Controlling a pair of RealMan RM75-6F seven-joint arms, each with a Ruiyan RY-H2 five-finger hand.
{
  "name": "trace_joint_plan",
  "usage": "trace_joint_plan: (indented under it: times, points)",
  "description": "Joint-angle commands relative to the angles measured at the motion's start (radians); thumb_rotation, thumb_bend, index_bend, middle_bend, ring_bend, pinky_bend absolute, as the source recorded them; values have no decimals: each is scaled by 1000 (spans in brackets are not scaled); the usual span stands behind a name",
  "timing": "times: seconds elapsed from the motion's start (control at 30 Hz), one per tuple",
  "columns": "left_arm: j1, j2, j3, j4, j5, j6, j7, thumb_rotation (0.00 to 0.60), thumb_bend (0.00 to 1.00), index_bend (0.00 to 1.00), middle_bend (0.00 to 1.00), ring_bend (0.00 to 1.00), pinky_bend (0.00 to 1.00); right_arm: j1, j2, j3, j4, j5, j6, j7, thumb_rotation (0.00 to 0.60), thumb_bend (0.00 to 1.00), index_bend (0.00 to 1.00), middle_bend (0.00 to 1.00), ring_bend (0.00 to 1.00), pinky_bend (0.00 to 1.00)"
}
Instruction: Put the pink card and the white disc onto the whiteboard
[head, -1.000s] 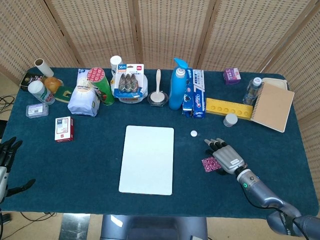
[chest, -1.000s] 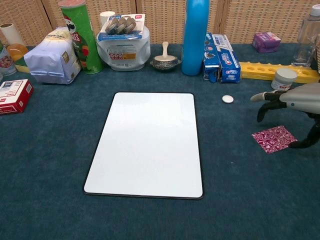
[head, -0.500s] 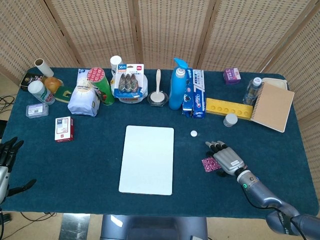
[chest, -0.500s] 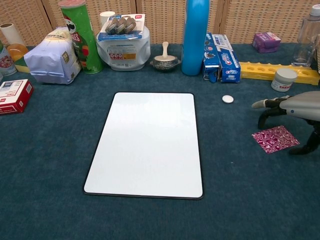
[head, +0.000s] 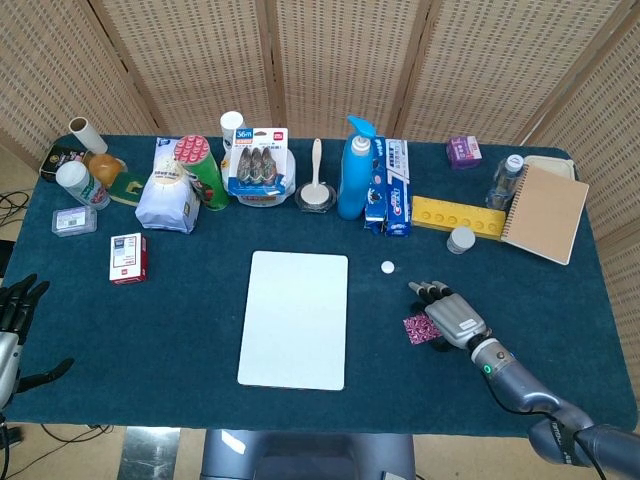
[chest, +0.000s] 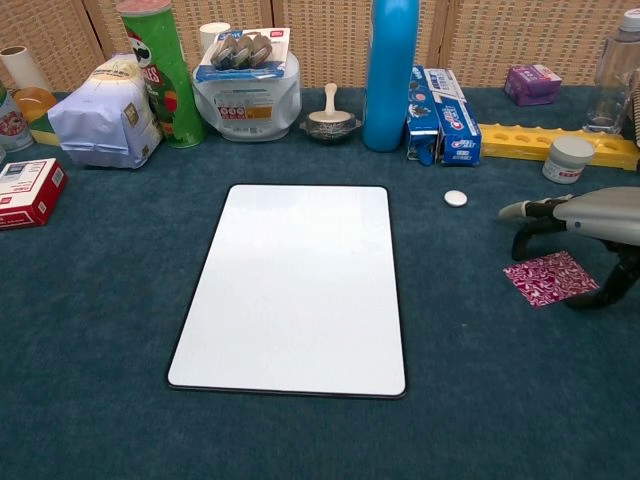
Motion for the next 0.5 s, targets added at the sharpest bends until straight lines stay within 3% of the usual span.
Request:
trace_joint_plan:
  times: [0.03, 0.17, 0.5]
  points:
    - [0, 1, -2, 0, -2, 2, -3, 600, 47, 0, 0, 0, 0, 0, -1, -3, 0, -3, 8, 7, 600, 338, 416, 9, 0, 0]
    - [0, 2, -3, -1, -4, 2, -7, 600, 46, 0, 0, 0, 0, -2, 1, -6, -4, -16, 33, 15, 600, 348, 462, 16, 0, 0]
    - [2, 2, -1, 0, 1, 6, -8, 600, 47, 0, 0, 0, 0, -8, 2, -10, -11, -31, 74, 38, 600, 350, 465, 26, 0, 0]
